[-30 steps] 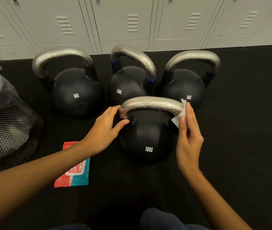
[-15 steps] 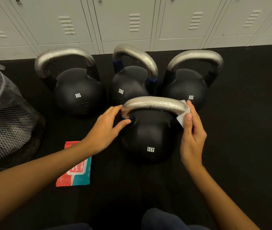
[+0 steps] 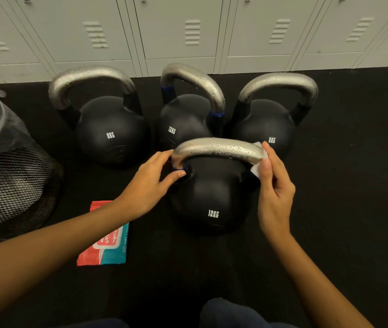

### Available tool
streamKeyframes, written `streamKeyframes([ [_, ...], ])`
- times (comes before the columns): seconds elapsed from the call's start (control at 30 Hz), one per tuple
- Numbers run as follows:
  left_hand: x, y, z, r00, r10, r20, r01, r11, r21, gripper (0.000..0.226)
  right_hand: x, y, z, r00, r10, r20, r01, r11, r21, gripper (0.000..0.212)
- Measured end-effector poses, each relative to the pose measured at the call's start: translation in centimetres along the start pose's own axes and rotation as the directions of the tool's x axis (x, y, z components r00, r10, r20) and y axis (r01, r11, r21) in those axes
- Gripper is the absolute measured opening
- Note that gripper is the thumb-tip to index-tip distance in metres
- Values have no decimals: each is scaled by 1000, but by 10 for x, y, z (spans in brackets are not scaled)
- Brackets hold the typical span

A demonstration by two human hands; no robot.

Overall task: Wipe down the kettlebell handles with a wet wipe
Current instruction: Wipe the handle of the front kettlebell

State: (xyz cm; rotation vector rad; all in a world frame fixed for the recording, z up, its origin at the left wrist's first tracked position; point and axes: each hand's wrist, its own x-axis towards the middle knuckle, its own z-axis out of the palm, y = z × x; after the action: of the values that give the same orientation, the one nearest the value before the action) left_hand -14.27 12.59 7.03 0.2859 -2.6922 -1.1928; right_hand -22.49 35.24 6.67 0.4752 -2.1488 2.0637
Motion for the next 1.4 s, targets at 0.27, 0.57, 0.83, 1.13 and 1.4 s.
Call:
streamKeyframes([
  [0.27, -1, 1, -1, 1000, 10, -6, -10, 1000, 4, 47, 10, -5, -2, 995, 101, -1, -101, 994, 40, 33],
  [0.57, -1, 2, -1, 1000, 18, -4, -18, 1000, 4, 48, 8, 1, -2, 999, 29, 19, -28, 999, -32, 33],
  [0.83, -1, 4, -2, 1000, 20, -3, -20, 1000, 1, 47, 51, -35, 2, 946, 242, 216, -177, 943, -281, 37],
  [1.13, -1, 3, -2, 1000, 17, -5, -17, 1000, 9, 48, 38, -19, -9, 947, 280, 159, -264, 958, -112, 33],
  [1.4, 0, 2, -2, 1000, 16, 1, -16, 1000, 27, 50, 63, -29, -10, 813, 498, 303, -419, 860, -291, 35],
])
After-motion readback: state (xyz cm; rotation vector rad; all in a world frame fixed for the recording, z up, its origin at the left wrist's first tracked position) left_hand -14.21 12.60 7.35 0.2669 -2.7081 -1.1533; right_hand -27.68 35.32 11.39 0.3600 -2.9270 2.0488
